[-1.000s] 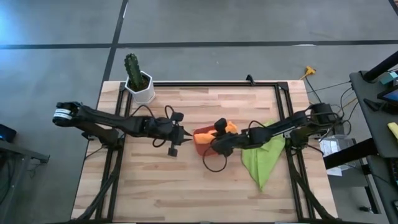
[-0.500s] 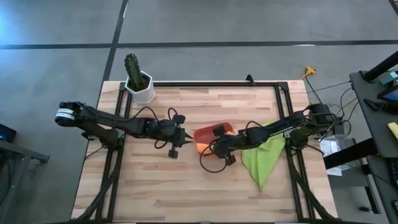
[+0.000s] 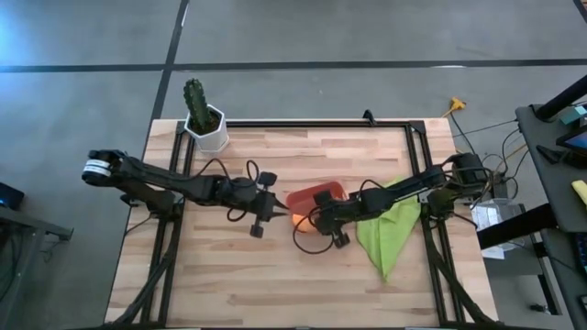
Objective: Roll microfiber towels into tight, uniform cylinder then place into a basket
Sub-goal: Put the orange microfiber cloth into the orange bin
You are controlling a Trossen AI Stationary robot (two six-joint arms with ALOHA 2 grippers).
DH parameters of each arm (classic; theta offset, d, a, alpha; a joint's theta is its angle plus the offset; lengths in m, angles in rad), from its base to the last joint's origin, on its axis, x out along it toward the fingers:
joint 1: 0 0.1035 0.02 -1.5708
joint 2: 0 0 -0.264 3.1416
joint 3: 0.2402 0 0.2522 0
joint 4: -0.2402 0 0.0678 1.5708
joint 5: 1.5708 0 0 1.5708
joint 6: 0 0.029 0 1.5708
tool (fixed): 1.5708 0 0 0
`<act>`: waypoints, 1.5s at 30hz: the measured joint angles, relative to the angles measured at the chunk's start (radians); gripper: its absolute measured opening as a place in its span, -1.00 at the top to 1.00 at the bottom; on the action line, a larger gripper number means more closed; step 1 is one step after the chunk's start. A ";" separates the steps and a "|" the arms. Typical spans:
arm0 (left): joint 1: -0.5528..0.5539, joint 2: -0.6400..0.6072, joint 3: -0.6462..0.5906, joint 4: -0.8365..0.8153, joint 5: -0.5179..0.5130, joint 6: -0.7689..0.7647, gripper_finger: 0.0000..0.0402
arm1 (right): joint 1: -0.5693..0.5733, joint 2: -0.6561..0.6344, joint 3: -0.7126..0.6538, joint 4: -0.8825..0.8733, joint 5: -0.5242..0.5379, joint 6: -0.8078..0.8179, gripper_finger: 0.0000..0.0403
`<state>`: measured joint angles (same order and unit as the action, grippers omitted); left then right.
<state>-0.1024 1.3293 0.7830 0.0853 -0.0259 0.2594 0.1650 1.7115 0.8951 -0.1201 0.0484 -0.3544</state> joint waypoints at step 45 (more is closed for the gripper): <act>0.007 0.304 0.119 0.135 0.124 -0.036 0.74 | -0.078 -0.137 -0.002 -0.112 -0.135 0.234 -0.09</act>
<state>-0.0956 1.6329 0.9020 0.2199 0.0978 0.2230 0.0868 1.5741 0.8936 -0.2316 -0.0867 -0.1208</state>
